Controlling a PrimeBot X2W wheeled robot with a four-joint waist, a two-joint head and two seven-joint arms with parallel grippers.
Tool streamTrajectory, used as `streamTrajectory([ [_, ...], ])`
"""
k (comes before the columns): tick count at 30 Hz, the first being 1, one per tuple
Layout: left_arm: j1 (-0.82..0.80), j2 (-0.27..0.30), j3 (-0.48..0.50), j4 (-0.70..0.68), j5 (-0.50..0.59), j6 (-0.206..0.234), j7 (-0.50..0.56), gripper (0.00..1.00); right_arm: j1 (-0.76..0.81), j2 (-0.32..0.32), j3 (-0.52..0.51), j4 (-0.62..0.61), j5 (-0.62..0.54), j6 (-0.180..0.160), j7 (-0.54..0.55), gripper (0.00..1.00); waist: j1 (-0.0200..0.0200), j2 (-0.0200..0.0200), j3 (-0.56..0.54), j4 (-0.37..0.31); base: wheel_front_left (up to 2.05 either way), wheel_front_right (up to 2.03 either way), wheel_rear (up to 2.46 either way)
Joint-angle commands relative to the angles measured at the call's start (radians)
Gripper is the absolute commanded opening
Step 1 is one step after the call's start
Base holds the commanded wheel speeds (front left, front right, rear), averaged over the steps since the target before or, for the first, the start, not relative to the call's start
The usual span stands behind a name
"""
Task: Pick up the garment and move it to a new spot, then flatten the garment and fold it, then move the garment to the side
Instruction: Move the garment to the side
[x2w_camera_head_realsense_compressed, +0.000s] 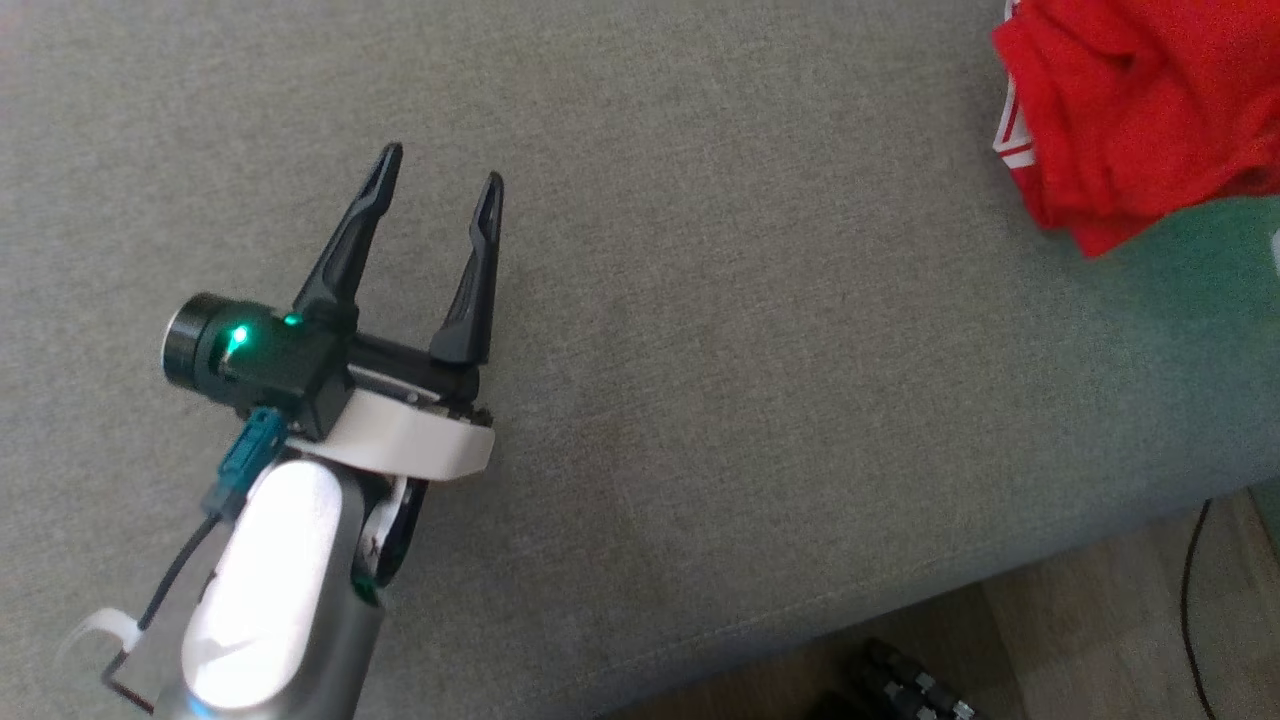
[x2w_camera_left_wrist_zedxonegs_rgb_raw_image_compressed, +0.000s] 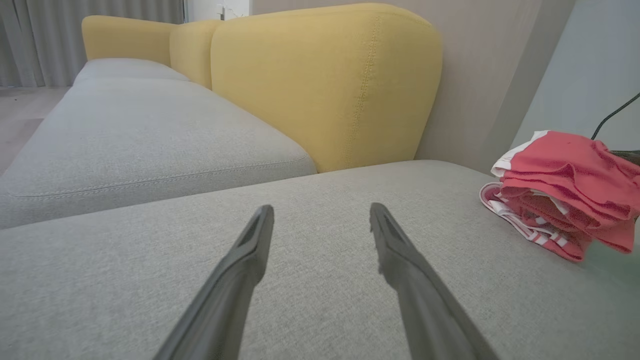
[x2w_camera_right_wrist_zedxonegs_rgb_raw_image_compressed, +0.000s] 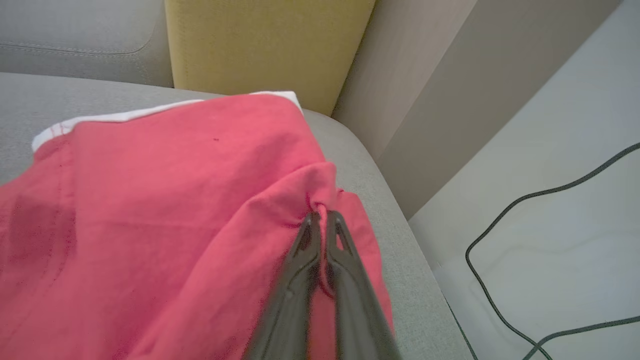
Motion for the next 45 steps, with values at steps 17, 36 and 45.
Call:
streamTrajectory([
  [17, -0.086, 0.020, 0.005, -0.028, 0.013, -0.020, -0.005, 1.00, -0.119, 0.122, -0.352, 0.177, -0.261, -0.001, -0.045, 0.00, -0.0001, 0.0000, 0.090, 0.041, 0.00, 0.00, 0.00],
  [36, 0.049, -0.011, 0.022, 0.019, -0.019, 0.003, -0.005, 1.00, 0.131, 0.325, -0.398, -0.049, -0.301, -0.001, -0.164, 1.00, -0.0001, 0.0000, -0.154, 0.097, 0.00, 0.00, 0.00],
  [45, 0.148, -0.013, 0.064, 0.021, -0.039, 0.036, -0.005, 1.00, 0.401, 0.393, -0.203, -0.428, -0.189, -0.001, -0.096, 1.00, -0.0001, 0.0000, -0.264, 0.175, 0.00, 0.00, 0.00],
])
